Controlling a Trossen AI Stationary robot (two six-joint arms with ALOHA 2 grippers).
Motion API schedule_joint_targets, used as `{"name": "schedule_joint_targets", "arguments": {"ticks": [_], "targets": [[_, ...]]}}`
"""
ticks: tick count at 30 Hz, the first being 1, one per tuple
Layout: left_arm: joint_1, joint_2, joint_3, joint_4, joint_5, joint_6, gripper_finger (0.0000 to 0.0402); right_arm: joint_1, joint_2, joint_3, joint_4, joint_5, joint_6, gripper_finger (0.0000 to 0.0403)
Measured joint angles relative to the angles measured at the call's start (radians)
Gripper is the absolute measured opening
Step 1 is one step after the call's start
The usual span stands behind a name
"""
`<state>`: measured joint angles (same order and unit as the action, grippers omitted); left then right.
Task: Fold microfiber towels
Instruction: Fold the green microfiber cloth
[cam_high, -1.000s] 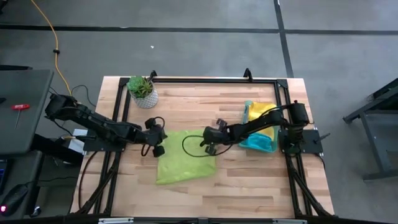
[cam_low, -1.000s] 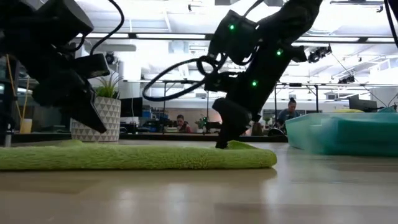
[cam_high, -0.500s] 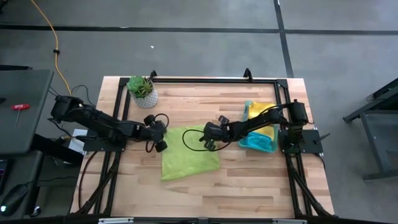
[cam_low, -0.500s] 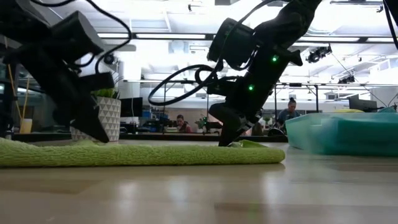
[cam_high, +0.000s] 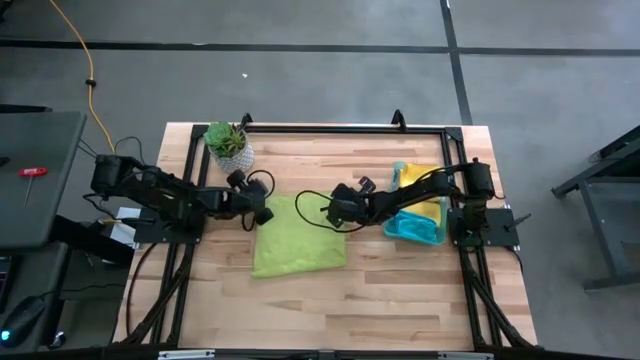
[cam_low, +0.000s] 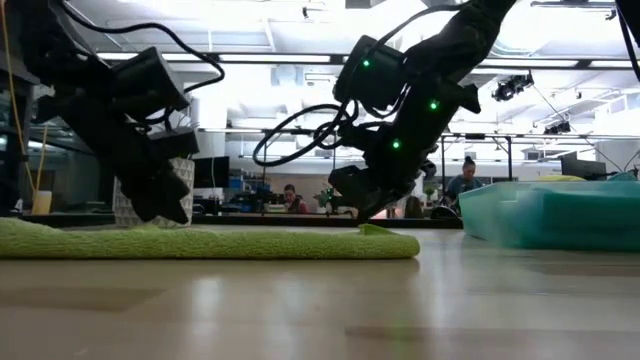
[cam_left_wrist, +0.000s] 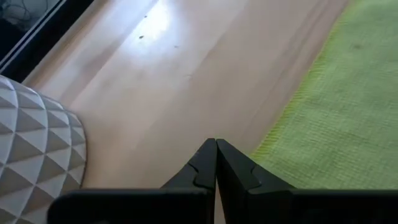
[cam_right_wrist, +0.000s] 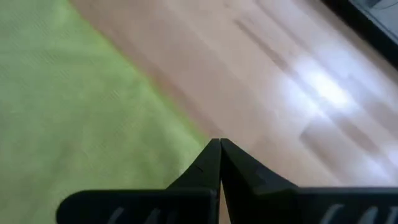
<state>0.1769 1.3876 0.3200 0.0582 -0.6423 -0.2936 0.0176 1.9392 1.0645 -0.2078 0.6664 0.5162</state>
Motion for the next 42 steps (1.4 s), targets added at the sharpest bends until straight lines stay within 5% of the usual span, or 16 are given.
{"name": "schedule_joint_targets", "arguments": {"ticks": [6,13,16,19,24,29,42], "targets": [[0.002,-0.046,0.024,-0.014,0.088,0.009,0.0000,0.022,-0.043,0.000,-0.021,-0.054,-0.078,0.0000],[-0.163,-0.175,0.033,0.008,0.322,-0.102,0.0000,0.143,-0.135,0.000,-0.063,-0.398,-0.264,0.0000],[-0.258,-0.195,0.032,0.005,0.373,-0.202,0.0000,0.223,-0.138,0.000,-0.059,-0.455,-0.268,0.0000],[-0.327,-0.187,0.032,0.001,0.347,-0.267,0.0000,0.269,-0.138,0.000,-0.076,-0.449,-0.236,0.0000],[-0.352,-0.155,0.032,-0.007,0.291,-0.299,0.0000,0.273,-0.138,0.000,-0.081,-0.252,-0.145,0.0000],[-0.351,-0.126,0.031,-0.008,0.291,-0.297,0.0000,0.232,-0.095,0.000,-0.074,-0.425,-0.097,0.0000],[-0.338,-0.122,0.031,-0.007,0.318,-0.290,0.0000,0.227,-0.039,0.000,0.024,-0.542,-0.182,0.0000]]}}
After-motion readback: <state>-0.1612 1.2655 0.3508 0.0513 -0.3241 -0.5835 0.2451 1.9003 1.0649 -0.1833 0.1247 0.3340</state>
